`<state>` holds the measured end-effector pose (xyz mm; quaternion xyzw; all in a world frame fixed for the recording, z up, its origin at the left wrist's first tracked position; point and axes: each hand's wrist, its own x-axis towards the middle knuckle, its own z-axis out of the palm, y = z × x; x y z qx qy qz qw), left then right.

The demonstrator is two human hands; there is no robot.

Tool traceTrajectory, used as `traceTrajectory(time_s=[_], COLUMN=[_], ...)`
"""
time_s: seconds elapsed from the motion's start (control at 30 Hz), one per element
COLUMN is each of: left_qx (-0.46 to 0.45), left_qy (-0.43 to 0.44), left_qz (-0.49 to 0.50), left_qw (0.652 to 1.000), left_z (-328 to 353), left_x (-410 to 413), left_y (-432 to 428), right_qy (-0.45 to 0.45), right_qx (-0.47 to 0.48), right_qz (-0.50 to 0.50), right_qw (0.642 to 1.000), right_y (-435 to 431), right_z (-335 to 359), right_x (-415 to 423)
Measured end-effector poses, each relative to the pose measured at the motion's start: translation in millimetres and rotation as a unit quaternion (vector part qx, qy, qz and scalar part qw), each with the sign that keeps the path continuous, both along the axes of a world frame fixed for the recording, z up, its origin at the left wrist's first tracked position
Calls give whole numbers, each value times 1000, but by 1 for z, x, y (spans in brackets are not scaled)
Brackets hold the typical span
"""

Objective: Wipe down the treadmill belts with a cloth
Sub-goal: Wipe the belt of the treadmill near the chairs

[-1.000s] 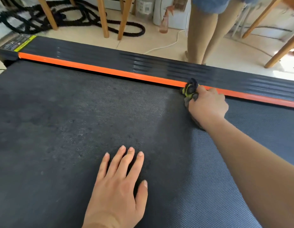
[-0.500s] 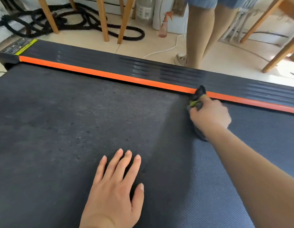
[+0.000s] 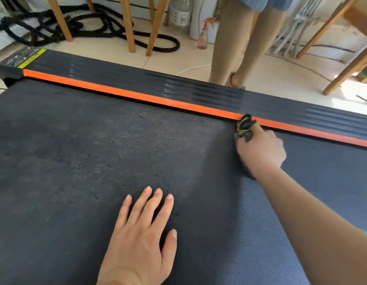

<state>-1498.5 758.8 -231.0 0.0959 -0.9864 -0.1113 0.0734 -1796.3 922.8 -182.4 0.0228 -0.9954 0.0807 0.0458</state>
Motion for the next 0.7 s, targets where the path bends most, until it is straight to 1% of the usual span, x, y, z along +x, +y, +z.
traceTrajectory(time_s=[0.03, 0.1, 0.17, 0.2, 0.23, 0.27, 0.3, 0.33, 0.4, 0.43, 0.47, 0.5, 0.53, 0.57, 0.63, 0.67, 0.7], left_qx=[5, 0, -4, -3, -3, -3, -2, 2, 8, 10, 11, 12, 14, 16, 17, 19, 21], left_qy=[-8, -28, -51, -57, -60, -66, -70, -70, -67, -66, -66, -67, -70, -74, -77, -76, -76], left_qz=[1, 1, 3, 7, 10, 11, 10, 10, 6, 5, 5, 4, 2, 1, 1, 3, 4], left_qw=[1000, 1000, 999, 998, 998, 998, 997, 997, 998, 998, 998, 998, 997, 997, 997, 997, 997], left_z=[3, 6, 10, 11, 11, 12, 11, 11, 10, 11, 11, 12, 12, 12, 12, 12, 12], left_x=[0, 0, 2, 1, 1, 0, 0, 1, 2, 2, 2, 1, 2, 2, 1, 1, 1], left_y=[0, 1, 2, 2, 1, 2, 2, 2, 1, 1, 1, 1, 1, 1, 1, 1, 2], right_qy=[4, 35, 58, 58, 54, 46, 52, 58, 20, 9, 6, 11, 26, 46, 63, 59, 53], right_qx=[-15, -6, -3, -9, -10, 2, 16, 34, 29, 14, 5, 5, 13, 17, 12, 4, 0], right_qz=[39, 173, 337, 405, 451, 461, 436, 379, 209, 145, 110, 104, 132, 199, 362, 414, 443], right_qw=[999, 984, 940, 913, 891, 886, 898, 923, 977, 989, 994, 994, 991, 979, 930, 908, 895], right_y=[-15, -35, -39, -33, -27, -22, -19, -18, -22, -29, -39, -51, -60, -65, -55, -44, -36], right_z=[0, -3, -5, -8, -7, -6, -5, -3, 0, -1, 0, 0, -1, -5, -10, -10, -7], right_x=[21, 64, 105, 113, 109, 96, 78, 59, 27, 24, 31, 46, 68, 93, 144, 150, 140])
